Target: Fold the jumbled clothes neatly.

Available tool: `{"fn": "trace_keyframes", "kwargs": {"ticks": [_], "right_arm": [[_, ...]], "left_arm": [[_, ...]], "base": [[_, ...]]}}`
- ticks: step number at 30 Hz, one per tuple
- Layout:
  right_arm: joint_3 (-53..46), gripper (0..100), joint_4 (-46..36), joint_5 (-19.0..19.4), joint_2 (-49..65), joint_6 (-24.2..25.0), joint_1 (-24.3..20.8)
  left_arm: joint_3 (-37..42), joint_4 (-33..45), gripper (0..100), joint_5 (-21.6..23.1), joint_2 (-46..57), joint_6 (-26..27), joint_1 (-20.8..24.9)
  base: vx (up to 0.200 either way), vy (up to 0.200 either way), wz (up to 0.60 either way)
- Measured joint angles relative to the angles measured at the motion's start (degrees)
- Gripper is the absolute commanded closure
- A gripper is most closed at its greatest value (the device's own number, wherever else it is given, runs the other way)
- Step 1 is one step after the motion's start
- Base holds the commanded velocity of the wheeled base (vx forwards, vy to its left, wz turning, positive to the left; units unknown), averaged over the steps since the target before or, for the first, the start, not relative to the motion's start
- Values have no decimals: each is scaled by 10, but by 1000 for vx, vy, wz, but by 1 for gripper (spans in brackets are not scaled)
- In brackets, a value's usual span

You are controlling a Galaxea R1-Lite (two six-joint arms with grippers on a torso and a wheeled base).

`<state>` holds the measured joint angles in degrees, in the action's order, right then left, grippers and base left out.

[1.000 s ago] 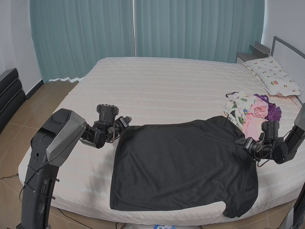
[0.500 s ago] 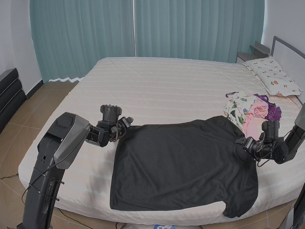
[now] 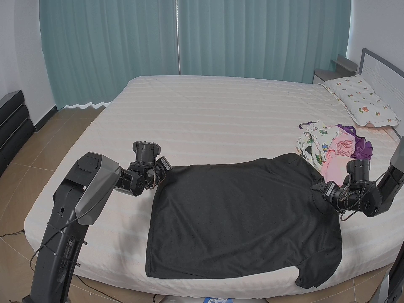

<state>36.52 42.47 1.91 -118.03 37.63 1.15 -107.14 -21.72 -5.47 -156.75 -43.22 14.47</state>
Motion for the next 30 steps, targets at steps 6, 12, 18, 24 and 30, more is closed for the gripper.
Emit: {"fn": "trace_keyframes", "kwargs": {"ticks": [6,12,18,24,30], "right_arm": [[0,0,0,0,0,0,-2],[-1,0,0,0,0,0,-4],[-1,0,0,0,0,1,-8],[1,0,4,0,0,2,-8],[8,0,5,1,1,10,-10]], "left_arm": [[-26,2,100,-2,-3,-1,-21],[-49,4,100,-2,-5,0,-36],[-63,9,100,-1,-11,1,-39],[-71,28,0,-2,-14,1,-40],[-69,29,0,-3,-12,-1,-40]], "base": [[0,0,0],[0,0,0],[0,0,0],[0,0,0],[0,0,0]]}}
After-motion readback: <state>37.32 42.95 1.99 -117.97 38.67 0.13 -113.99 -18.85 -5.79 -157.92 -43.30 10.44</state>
